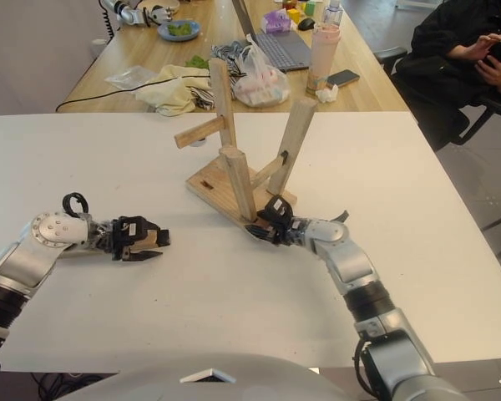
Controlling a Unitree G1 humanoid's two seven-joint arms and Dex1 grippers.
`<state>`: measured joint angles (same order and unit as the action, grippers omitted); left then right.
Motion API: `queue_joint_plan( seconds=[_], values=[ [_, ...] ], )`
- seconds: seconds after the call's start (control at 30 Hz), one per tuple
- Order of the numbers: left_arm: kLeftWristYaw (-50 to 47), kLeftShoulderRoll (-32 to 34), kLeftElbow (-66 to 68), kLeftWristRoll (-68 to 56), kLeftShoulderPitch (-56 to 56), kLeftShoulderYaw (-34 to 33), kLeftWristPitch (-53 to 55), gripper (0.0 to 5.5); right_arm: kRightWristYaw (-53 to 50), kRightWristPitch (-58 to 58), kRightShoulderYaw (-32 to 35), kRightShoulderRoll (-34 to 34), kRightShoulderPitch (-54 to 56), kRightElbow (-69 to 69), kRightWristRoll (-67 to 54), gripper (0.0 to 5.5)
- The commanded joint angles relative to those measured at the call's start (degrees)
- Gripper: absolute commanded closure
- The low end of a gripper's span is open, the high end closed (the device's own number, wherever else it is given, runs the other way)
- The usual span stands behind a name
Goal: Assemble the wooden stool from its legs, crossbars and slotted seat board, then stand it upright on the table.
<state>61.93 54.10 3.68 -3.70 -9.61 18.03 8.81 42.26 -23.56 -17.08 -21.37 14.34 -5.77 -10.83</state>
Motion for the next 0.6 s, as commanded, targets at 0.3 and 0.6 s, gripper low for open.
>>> queue_joint_plan(
  seconds=[0.3,0.6],
  values=[
    [15.7,13.1,18.0,-2.9,-1.7,-11.4,-3.8,2.36,8.1,-2.8,3.2,-12.0,-5.8,2.0,0.9,3.19],
    [17.3,6.3,53.7,9.4,-14.5,-5.2,-21.5,2.36,14.4,-1.4,3.0,-14.7,-2.4,1.8,0.8,3.19]
  ],
)
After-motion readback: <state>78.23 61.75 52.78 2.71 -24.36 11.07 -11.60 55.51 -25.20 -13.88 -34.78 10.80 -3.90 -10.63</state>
